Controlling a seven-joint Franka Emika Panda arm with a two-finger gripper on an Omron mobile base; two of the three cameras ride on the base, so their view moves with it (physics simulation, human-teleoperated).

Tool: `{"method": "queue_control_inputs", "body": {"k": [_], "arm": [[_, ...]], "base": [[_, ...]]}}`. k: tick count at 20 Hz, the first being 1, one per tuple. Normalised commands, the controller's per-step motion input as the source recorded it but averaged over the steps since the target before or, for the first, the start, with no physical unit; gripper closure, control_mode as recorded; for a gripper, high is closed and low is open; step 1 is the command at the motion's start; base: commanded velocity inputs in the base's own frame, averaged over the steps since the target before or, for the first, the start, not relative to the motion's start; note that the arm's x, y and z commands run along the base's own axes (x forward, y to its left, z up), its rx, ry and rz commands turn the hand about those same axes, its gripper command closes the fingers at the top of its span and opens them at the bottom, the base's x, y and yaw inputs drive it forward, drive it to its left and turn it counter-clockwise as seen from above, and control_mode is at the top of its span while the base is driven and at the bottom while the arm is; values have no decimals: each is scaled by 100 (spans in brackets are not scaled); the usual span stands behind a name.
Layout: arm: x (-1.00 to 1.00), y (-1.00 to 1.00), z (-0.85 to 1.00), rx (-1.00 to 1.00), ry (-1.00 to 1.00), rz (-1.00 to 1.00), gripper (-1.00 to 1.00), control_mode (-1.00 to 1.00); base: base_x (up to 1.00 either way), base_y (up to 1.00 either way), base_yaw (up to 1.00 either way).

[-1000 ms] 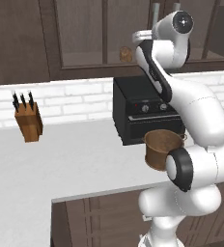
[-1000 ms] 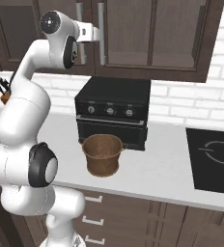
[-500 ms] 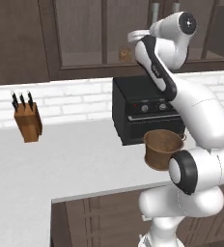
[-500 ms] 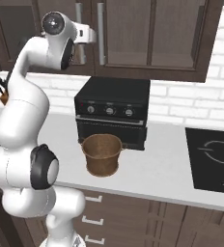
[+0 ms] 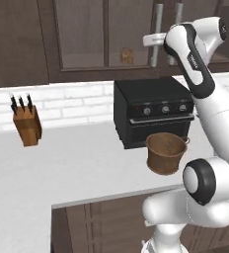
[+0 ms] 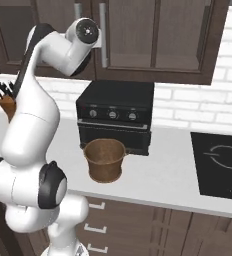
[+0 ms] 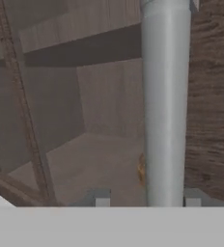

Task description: Open the cabinet, pick up the bread from the cabinet and place it in the basket. Then move the basket to the dining counter.

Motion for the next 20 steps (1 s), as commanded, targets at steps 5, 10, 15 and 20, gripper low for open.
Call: {"method": "queue_control_inputs", "body": {"k": [5,10,15,20], "arm": [[-71,100,13,-4,6,12,100,-100],[-78,100,20,-9,5,4,100,-100],[-100,100,4,-9,-3,0,100,-100],[-100,100,-10,-7,-20,-1,100,-100]], "base": [[0,0,0],[0,0,0],[0,0,0],[0,0,0]]}}
